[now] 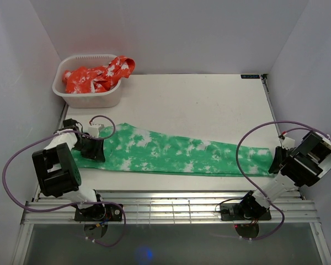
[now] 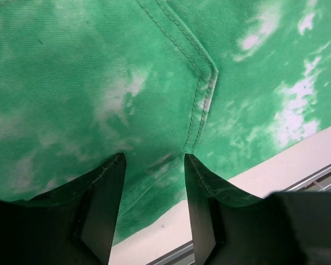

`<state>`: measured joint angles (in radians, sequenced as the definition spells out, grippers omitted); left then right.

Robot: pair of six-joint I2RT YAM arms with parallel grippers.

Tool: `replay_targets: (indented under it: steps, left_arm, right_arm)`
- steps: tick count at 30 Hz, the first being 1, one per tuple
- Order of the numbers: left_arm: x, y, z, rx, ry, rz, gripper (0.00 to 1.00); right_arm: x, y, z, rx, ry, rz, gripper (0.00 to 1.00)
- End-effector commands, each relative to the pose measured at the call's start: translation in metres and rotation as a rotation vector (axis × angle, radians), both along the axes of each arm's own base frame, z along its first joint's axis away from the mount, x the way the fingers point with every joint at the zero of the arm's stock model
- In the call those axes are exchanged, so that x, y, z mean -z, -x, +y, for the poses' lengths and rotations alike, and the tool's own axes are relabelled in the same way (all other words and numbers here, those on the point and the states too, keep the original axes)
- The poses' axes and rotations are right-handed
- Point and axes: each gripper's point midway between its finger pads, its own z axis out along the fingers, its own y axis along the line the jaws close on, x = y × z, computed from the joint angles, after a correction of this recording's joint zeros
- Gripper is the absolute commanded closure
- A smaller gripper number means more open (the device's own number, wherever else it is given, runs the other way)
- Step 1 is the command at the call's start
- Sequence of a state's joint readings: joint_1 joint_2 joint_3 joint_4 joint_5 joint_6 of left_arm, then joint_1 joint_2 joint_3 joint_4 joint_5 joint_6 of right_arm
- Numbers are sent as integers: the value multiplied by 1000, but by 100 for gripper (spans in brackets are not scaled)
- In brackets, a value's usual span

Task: Fold and stack the trousers
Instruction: Fold the trousers

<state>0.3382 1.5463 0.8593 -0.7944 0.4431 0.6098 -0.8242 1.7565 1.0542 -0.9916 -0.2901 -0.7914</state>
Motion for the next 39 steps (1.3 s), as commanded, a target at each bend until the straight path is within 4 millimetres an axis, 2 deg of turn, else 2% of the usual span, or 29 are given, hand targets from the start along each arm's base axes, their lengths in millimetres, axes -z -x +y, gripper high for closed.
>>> replay_targets:
  steps: [1,2,4,5,7,8,10,11,13,14,16,17,20,21,23,24,26,29,32,34,36,37,39]
  left_arm:
    - [-12,-8,2,66,-10,-90,41]
    - [-38,-20,-3,84,10,-181,37]
    - [-61,-22,-9,102,24,-227,34]
    - [-80,-29,-6,99,5,-280,32]
    - [-89,-22,-8,102,11,-267,30]
    - [-90,-21,-6,94,8,-258,30]
    - [-85,-12,-2,68,2,-211,30]
    - [-81,-10,1,57,2,-194,31]
    - [-71,-8,10,13,-8,-158,31]
    - [-69,-8,12,-12,-9,-144,31]
    - [-64,-10,16,-33,-13,-124,31]
    - [-64,-11,16,-39,-11,-122,31]
    - [-69,-16,19,-53,-21,-137,31]
    - [-71,-18,20,-63,-25,-141,31]
    - [-76,-19,22,-76,-30,-152,30]
    - [-79,-19,23,-84,-31,-155,30]
    - [-85,-18,27,-103,-32,-165,30]
    - [-95,-16,35,-141,-23,-182,29]
    - [-103,-12,45,-185,-2,-188,28]
    - [-112,-11,54,-221,24,-203,28]
    - [-117,-12,60,-249,37,-219,28]
    - [-120,-9,64,-282,61,-223,28]
    - [-121,-8,70,-331,92,-219,28]
  right_arm:
    - [-7,-36,-39,27,119,-128,58]
    - [-21,-45,-49,26,160,-170,47]
    - [-40,-55,-51,10,178,-229,25]
    - [-59,-63,-55,0,213,-283,24]
    - [-77,-70,-44,-33,198,-346,25]
    - [-91,-76,-33,-71,213,-389,26]
    - [-98,-79,-8,-120,177,-429,30]
    - [-103,-84,14,-184,172,-453,32]
    - [-92,-81,46,-229,124,-425,35]
    - [-90,-84,71,-297,100,-424,35]
    - [-72,-77,95,-333,65,-376,37]
    - [-64,-82,109,-360,53,-368,37]
    - [-33,-75,120,-394,57,-287,39]
    - [-25,-81,116,-397,84,-292,39]
    - [2,-75,103,-406,133,-213,41]
    - [9,-80,94,-421,176,-220,42]
    - [23,-77,76,-429,239,-179,43]
    - [31,-83,46,-466,349,-177,44]
    - [31,-96,12,-504,466,-187,44]
    - [22,-112,-3,-507,514,-216,43]
    - [6,-122,-6,-497,532,-248,43]
    - [-8,-136,-4,-486,530,-300,42]
    - [-29,-146,11,-479,509,-337,41]
